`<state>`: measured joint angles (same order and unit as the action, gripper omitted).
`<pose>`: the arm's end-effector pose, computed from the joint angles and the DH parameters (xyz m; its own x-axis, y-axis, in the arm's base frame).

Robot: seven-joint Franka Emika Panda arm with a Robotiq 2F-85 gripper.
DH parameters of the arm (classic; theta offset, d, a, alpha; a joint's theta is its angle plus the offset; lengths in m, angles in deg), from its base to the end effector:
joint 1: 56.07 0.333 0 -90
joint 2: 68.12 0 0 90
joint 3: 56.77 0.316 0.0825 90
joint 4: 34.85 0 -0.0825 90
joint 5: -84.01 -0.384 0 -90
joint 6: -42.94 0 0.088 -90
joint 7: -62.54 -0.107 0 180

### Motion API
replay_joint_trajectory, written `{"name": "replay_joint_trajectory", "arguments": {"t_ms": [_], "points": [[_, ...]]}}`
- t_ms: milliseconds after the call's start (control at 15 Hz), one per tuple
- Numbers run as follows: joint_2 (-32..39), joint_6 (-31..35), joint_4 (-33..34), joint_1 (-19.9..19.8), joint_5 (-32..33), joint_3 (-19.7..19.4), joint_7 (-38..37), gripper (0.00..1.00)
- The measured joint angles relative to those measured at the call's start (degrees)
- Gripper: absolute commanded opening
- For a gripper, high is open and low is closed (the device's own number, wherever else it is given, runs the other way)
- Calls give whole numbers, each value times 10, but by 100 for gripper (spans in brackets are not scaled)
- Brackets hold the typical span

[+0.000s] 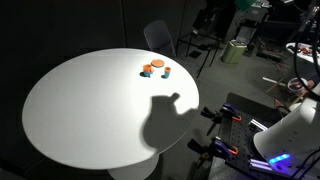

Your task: Pick up the stacked blue and orange cups and move them to the left side of the table

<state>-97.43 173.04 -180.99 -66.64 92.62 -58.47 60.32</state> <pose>0.3973 -0.0907 0.4654 0.9620 -0.1494 0.2287 -0.1781 -0.9778 0.1104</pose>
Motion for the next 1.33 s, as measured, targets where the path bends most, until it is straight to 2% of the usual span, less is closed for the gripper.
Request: {"name": "replay_joint_trajectory", "arguments": {"t_ms": [333,733,1333], "points": [[102,0,69,-13,0,-31,0,100],[201,20,118,-15,0,-69,4,100],[209,14,116,-8,0,-70,9,100]]}}
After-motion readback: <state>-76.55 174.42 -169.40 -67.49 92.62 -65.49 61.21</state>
